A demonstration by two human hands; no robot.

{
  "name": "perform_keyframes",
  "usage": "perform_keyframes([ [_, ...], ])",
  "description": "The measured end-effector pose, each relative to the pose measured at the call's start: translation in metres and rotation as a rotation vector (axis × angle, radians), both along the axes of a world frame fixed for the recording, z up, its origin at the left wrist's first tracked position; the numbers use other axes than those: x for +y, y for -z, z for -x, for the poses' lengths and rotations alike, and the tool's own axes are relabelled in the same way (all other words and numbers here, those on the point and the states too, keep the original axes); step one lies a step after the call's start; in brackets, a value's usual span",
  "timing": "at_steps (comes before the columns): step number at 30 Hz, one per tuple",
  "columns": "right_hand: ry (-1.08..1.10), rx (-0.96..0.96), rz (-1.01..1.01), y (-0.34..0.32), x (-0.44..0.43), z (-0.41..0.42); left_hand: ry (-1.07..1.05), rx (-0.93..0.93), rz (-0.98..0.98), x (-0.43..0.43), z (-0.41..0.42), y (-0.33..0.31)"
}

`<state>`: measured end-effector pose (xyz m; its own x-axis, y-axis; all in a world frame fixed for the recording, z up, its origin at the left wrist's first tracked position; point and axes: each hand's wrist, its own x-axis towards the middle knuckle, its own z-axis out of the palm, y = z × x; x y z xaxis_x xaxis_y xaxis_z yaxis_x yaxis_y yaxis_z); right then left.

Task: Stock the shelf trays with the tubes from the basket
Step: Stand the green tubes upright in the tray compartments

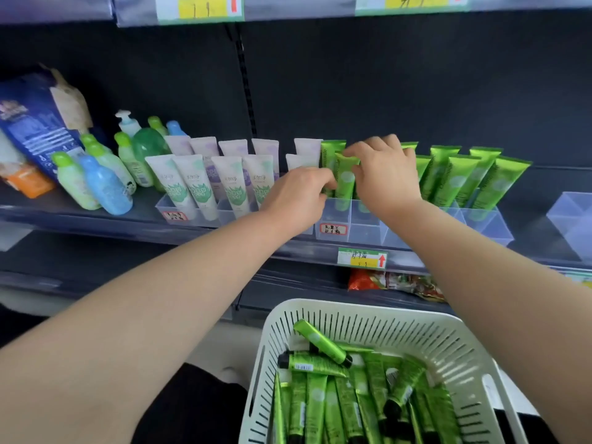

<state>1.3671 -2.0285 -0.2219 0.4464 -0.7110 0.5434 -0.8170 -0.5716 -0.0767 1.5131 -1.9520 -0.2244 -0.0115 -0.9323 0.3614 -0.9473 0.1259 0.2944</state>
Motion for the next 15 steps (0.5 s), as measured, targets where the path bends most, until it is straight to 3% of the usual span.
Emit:
perform_keyframes([
  [7, -0.035, 0.016, -0.036, 0.054, 0.066, 0.054, 0.129, -0.352, -0.112, 0.033, 0.011, 0.037],
  [15, -0.004, 0.144, -0.316, 0.142, 0.131, 0.1, 0.127, -0.211, -0.317, 0.076, 0.044, 0.106],
])
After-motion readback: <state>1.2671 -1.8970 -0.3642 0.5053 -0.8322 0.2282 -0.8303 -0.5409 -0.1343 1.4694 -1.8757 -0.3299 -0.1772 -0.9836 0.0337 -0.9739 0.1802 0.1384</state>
